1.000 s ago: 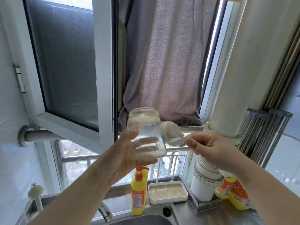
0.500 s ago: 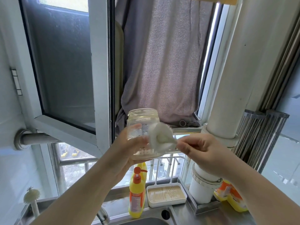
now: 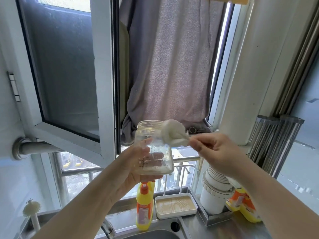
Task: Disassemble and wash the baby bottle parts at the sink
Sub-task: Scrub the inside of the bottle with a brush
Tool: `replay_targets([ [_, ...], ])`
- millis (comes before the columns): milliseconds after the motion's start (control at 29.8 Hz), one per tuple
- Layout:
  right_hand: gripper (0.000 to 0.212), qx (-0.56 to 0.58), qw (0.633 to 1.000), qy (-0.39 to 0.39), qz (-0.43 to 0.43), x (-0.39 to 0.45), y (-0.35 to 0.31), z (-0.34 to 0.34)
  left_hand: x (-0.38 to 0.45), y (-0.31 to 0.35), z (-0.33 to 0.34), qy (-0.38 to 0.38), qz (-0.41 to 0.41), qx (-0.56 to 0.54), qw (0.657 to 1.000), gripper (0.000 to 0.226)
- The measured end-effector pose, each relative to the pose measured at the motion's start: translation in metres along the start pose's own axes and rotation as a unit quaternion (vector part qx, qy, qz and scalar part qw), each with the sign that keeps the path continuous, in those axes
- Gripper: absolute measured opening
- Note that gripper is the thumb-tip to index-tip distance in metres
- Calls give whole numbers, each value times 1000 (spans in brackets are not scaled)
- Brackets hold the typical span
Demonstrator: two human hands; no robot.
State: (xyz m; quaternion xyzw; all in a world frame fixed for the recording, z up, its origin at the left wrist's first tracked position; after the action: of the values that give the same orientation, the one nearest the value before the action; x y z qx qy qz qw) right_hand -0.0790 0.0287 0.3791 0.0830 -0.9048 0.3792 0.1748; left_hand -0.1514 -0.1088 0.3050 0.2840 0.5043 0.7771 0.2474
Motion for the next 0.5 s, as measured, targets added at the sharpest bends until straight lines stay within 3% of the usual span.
replay_targets([
  [67,36,-4,998,-50,-29,-2,-7,17,1,2,2,-10,3,1,1000,71],
  [134,36,-21,996,-89,-3,-8,-2,21,-1,2,-4,-6,-3,-3,1000,78],
  [201,32,-20,998,-47,33,-7,7,4,-3,0,-6,1,-12,-7,1000,80],
  [269,29,-2,1000,3,12,-1,1,-5,-2,-1,-3,5,-14,-21,1000,76],
  [369,33,2,998,-52,-27,-1,-14,14,0,1,2,-3,-14,-25,1000,77],
  [437,33,-5,996,-92,-4,-8,-7,16,-2,3,0,-4,-17,-27,999,87],
  [504,30,3,998,-62,33,-10,6,3,-3,4,-5,8,-15,-58,998,97],
])
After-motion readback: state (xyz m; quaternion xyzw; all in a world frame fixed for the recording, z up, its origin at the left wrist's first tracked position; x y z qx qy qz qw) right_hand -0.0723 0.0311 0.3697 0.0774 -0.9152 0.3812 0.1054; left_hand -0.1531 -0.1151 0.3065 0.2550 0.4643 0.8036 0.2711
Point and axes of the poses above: each hand's wrist, its own x-axis towards the middle knuckle, its own z-axis out of the palm, y = z × x, the point moved 10 cm from there along x, towards the middle knuckle, and after that the axes turned 3 degrees about z, right-handed, at the moved point
